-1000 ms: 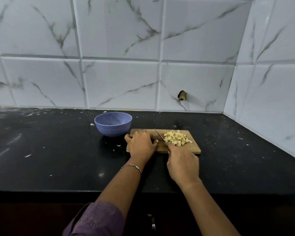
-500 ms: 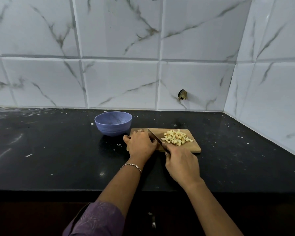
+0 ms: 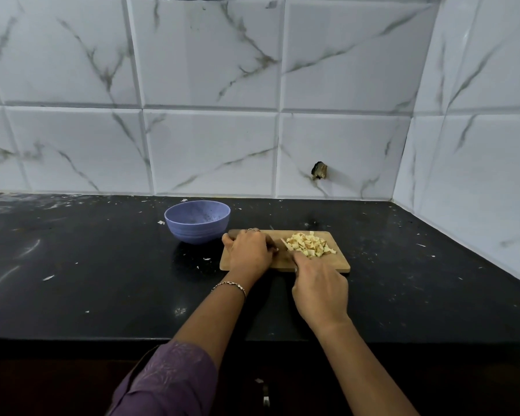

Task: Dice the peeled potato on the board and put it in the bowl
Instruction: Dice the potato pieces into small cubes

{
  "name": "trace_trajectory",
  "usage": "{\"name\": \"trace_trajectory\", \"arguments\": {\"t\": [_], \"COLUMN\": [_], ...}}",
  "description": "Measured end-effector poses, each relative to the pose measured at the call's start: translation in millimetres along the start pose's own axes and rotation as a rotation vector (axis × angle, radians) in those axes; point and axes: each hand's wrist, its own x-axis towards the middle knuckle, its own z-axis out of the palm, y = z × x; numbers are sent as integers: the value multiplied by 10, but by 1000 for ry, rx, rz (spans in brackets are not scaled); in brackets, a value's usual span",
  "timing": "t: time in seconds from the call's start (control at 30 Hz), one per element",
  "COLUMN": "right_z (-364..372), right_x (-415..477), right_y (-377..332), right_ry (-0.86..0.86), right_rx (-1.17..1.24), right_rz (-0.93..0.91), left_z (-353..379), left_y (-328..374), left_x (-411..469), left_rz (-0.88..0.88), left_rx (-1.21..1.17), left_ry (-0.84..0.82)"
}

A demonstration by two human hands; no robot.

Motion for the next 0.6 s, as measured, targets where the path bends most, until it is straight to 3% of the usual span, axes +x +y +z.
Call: {"name": "trace_trajectory", "arguments": {"t": [0.13,0.3,0.4,0.6], "right_z": [17,14,-1,-13], "right_x": [6,6,-8,-21], "right_y": [18,-5,-21,-8], "right_ry": [37,5,-21,6], "right_rx": [66,89,82,47], "right_rz": [9,-44,-54,23], "left_z": [45,-72,-113,-61], "left_y": [-58,-248,-324,-207], "left_x": [-9,-57,-121,-206], "left_rz": [-62,-313,-386,-310], "left_rx": [-173,-412,-334,-94], "left_ry": [70,165,160,63]}}
